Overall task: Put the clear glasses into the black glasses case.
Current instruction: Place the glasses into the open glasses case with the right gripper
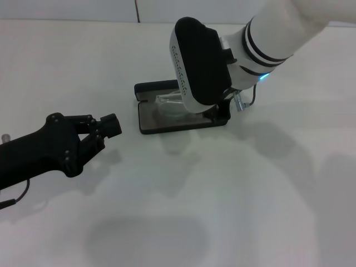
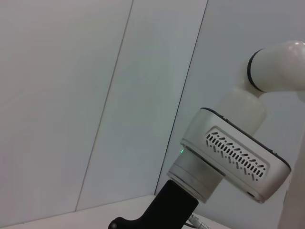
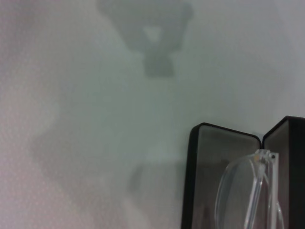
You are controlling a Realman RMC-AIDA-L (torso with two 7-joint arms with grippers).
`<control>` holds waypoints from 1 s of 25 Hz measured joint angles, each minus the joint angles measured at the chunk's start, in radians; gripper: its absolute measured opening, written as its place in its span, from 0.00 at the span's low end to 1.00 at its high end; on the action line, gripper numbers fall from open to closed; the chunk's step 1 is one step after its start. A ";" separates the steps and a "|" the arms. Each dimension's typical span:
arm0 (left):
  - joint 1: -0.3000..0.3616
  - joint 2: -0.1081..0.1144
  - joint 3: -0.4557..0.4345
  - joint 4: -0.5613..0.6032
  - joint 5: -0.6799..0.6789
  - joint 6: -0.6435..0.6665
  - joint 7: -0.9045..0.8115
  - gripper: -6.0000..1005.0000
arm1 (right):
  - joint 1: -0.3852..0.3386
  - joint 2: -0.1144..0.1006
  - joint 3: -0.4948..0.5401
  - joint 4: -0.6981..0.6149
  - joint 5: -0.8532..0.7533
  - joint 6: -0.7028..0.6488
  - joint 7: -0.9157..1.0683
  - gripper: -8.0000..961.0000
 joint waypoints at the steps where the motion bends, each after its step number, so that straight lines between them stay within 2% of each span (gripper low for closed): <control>1: 0.000 0.000 0.000 0.000 0.000 0.000 0.000 0.07 | 0.001 0.000 0.000 0.003 0.001 0.005 0.000 0.11; 25: -0.004 -0.002 0.000 0.000 0.000 0.000 -0.002 0.07 | 0.017 0.000 -0.015 0.030 0.021 0.015 -0.002 0.13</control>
